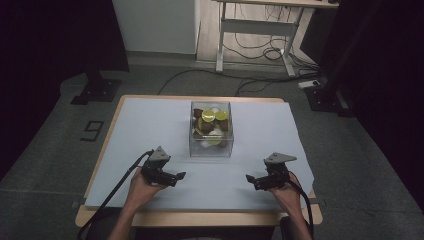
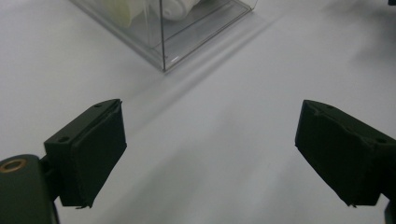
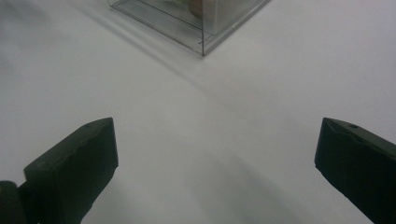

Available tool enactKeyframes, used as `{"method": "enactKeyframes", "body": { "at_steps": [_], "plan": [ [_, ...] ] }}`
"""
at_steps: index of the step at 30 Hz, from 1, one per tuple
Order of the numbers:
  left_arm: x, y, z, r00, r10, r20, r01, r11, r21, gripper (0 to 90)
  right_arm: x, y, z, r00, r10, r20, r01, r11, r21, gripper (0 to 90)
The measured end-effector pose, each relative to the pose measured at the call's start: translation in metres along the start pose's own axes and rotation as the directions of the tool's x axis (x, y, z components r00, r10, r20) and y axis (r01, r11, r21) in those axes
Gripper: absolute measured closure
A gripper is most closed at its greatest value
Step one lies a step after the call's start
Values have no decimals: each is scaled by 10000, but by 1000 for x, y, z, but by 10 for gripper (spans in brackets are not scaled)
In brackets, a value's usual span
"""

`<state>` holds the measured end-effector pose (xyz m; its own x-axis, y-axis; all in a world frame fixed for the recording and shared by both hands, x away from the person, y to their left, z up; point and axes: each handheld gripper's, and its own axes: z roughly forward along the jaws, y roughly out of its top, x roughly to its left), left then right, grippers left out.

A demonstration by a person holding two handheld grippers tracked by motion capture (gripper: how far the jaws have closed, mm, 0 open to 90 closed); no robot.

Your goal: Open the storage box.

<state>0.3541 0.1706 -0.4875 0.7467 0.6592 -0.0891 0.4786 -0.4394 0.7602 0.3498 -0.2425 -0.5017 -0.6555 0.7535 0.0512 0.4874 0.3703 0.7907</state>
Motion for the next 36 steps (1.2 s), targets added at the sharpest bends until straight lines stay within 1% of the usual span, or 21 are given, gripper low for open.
{"method": "enactKeyframes", "body": {
  "at_steps": [3, 5, 11, 12, 15, 16, 18, 21, 24, 27, 32, 36],
  "plan": [
    [-1, 5, 2, 9999, 87, 81, -86, 9999, -68, 102, 3, 4, 2, 9999, -138, -72, 138, 9999, 38, 0],
    [-1, 6, 3, 9999, 68, 140, -67, 9999, -93, 114, 5, 7, 4, 9997, -208, -150, 209, 9998, 74, 0],
    [-1, 14, 6, 9995, 181, 240, -177, 9997, -158, 123, 9, 13, 8, 9987, -397, -308, 400, 9991, 107, 0],
    [-2, 17, 7, 9994, 242, 260, -236, 9995, -224, 129, 10, 16, 10, 9980, -484, -416, 490, 9987, 125, 0],
    [-3, 19, 8, 9991, 294, 315, -287, 9994, -210, 139, 12, 19, 11, 9969, -424, -668, 432, 9990, 108, 0],
    [-3, 19, 8, 9991, 294, 315, -287, 9994, -210, 139, 12, 19, 11, 9969, -424, -668, 432, 9990, 108, 0],
    [-4, 21, 10, 9987, 403, 320, -399, 9991, -135, 140, 13, 22, 13, 9955, -362, -875, 369, 9993, 57, 0],
    [-5, 23, 12, 9984, 415, 383, -410, 9990, -153, 142, 14, 25, 14, 9950, -327, -943, 332, 9994, 39, 0],
    [-5, 26, 13, 9981, 510, 352, -506, 9987, -103, 144, 15, 29, 15, 9949, -306, -965, 314, 9995, 63, 0],
    [-6, 29, 14, 9977, 538, 401, -531, 9984, -188, 155, 17, 33, 17, 9943, -343, -1005, 348, 9994, 30, 0],
    [-8, 36, 15, 9968, 669, 441, -658, 9975, -258, 170, 21, 40, 20, 9928, -294, -1159, 300, 9995, 32, 0],
    [-10, 41, 18, 9957, 782, 494, -772, 9968, -226, 175, 24, 44, 22, 9921, -294, -1222, 292, 9996, -37, 0]
  ]
}}
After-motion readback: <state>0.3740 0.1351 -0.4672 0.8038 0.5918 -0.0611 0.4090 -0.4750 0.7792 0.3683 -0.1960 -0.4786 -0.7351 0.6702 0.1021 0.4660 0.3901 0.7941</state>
